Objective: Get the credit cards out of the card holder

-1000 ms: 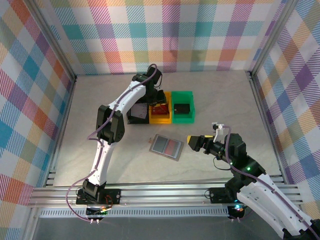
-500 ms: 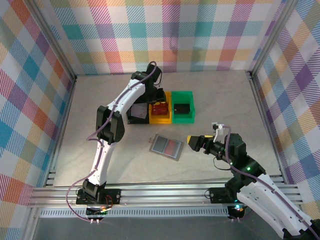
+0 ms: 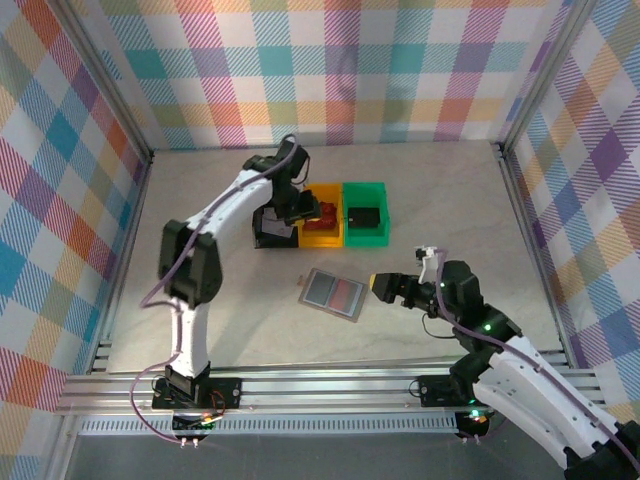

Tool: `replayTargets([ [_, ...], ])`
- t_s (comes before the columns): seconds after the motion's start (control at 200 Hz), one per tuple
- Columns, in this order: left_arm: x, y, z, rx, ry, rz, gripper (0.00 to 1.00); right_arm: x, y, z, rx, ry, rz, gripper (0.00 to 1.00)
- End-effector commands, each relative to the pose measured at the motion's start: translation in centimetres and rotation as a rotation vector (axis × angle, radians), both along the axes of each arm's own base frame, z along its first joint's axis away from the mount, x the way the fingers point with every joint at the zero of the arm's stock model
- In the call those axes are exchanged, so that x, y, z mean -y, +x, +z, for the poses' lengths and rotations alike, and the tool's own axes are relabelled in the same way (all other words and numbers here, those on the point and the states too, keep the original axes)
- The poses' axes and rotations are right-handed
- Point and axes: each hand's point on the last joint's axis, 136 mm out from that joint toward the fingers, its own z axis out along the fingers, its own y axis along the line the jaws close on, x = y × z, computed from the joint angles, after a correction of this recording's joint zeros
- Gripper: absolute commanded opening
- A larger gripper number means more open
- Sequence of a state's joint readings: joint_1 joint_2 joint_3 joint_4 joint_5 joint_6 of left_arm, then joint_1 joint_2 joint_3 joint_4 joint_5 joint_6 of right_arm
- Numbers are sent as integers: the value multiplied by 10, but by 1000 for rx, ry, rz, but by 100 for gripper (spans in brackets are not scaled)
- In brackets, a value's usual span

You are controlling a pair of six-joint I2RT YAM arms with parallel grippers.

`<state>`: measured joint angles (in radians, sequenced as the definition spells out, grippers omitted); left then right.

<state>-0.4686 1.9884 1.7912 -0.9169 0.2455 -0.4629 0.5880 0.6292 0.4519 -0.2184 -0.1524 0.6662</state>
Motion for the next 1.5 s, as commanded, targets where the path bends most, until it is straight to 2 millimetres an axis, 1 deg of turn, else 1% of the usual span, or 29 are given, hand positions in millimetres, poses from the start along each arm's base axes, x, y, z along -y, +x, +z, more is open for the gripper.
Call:
replayTargets([
  [0.0,-2,-18,27,82,-101,52,41,-6,4,1,-53,-20,18,86],
  [0.035,-5,-27,27,86,-109,64,42,-8,7,-7,-93,-43,17,82],
  [0.11,-8,-48,19,76,-124,72,43,-16,10,-22,-177,-75,41,74],
  [0.17,-5,-64,13,67,-134,64,44,-28,10,-28,-239,-71,88,67],
  [0.225,-2,-78,8,65,-125,48,45,-37,11,-34,-294,-63,117,54],
  [0.27,2,-89,3,64,-116,36,45,-43,13,-39,-333,-57,128,48],
  [0.34,8,-105,-5,63,-101,15,45,-50,15,-47,-387,-48,136,46],
  [0.415,10,-119,-15,66,-80,10,46,-53,18,-53,-419,-49,136,44],
  [0.52,11,-137,-36,32,-58,10,47,-47,24,-68,-460,-96,77,44],
  [0.575,11,-144,-48,16,-52,14,47,-43,26,-77,-485,-126,48,41],
  [0.65,10,-153,-61,-2,-41,24,47,-46,26,-84,-517,-130,51,38],
  [0.775,5,-159,-75,-13,-18,41,47,-52,27,-93,-558,-116,61,41],
  [1.01,9,-159,-88,-23,-22,63,47,-55,31,-105,-594,-133,53,43],
  [1.135,9,-156,-93,-19,-13,67,48,-60,34,-106,-593,-124,69,39],
  [1.25,7,-152,-97,-18,26,68,48,-60,37,-110,-592,-132,58,37],
  [1.33,9,-151,-101,-25,30,67,48,-60,38,-113,-597,-136,57,37],
  [1.49,10,-152,-111,-55,54,64,48,-61,39,-119,-610,-138,52,31],
])
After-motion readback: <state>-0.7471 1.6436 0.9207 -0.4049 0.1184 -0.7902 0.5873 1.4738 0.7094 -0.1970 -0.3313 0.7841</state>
